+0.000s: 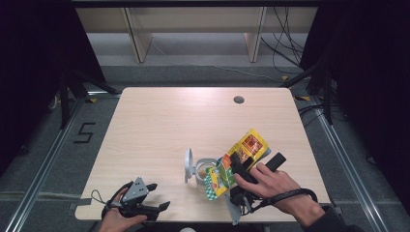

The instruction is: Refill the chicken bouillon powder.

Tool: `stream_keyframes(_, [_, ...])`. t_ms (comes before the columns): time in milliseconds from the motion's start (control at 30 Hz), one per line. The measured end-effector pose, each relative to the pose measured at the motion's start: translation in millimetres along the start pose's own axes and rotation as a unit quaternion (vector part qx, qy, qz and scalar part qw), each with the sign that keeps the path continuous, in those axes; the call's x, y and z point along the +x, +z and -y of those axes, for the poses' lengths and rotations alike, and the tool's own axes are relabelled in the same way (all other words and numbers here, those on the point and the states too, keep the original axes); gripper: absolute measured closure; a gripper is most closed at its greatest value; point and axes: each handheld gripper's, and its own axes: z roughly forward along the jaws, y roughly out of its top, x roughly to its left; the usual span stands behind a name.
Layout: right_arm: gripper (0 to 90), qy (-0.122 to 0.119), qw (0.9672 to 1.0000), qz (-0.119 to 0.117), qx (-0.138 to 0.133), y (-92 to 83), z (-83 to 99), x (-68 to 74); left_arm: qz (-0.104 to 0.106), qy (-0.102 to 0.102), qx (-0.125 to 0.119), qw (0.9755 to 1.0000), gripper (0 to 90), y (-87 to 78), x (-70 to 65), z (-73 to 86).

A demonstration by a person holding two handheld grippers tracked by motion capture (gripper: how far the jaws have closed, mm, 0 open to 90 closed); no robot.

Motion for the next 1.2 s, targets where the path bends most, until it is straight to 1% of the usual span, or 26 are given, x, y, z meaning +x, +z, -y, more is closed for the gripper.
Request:
stream_keyframes(33, [53.9,0.000,1.0000,0.000,0.000,0.1,0.0,-0.2,0.000,0.001,0.001,1.0000,21.3,-0.1,0.0,0.0])
stream_keyframes(67, [53.9,-0.001,1.0000,0.005,0.003,0.0,-0.1,-0.3,0.000,0.002,0.000,1.0000,21.3,0.1,-0.1,0.1])
stream_keyframes(133, [53.9,-0.001,1.0000,0.004,0.000,0.3,0.1,-0.7,0.000,0.001,-0.004,1.0000,21.3,0.5,-0.1,0.2])
stream_keyframes(167, [53.9,-0.003,1.0000,0.007,0.003,0.1,-0.1,-0.7,-0.001,0.001,0.000,1.0000,21.3,-0.3,0.1,-0.3])
stream_keyframes(200, [53.9,-0.006,1.0000,0.002,-0.002,0.7,-0.2,-1.3,0.000,-0.001,-0.002,1.0000,21.3,-0.1,-0.1,-0.2])
stream_keyframes(300, [53.9,-0.004,1.0000,-0.001,0.000,0.7,-0.3,-0.4,-0.001,-0.002,-0.001,1.0000,21.3,0.1,0.0,0.0])
stream_keyframes(533, [53.9,-0.001,1.0000,0.000,-0.003,1.1,0.4,1.0,-0.001,-0.002,-0.001,1.0000,21.3,0.1,0.0,0.0])
stream_keyframes(733, [53.9,-0.006,1.0000,-0.001,0.001,1.1,0.9,0.1,-0.001,-0.001,-0.001,1.0000,21.2,0.1,0.1,-0.1])
stream_keyframes(833, [53.9,-0.011,0.9999,0.000,-0.003,2.0,1.1,-0.8,-0.001,-0.001,-0.001,1.0000,21.3,0.1,0.0,-0.2])
stream_keyframes(900, [53.9,-0.006,1.0000,-0.002,0.002,1.5,0.9,-0.3,-0.001,-0.001,-0.001,1.0000,21.2,0.0,0.0,-0.2])
stream_keyframes(1100, [53.9,-0.008,1.0000,0.000,0.000,1.9,1.2,-0.4,-0.001,-0.002,-0.002,1.0000,21.2,0.0,0.1,-0.2])
stream_keyframes(1133, [53.9,-0.012,0.9999,0.001,-0.002,2.2,1.3,-1.1,-0.001,-0.002,-0.002,1.0000,21.2,0.0,0.1,-0.2])
stream_keyframes(1200, [53.9,-0.009,1.0000,0.000,0.000,1.7,1.8,-0.4,-0.001,-0.001,-0.002,1.0000,21.2,0.0,0.1,-0.2])
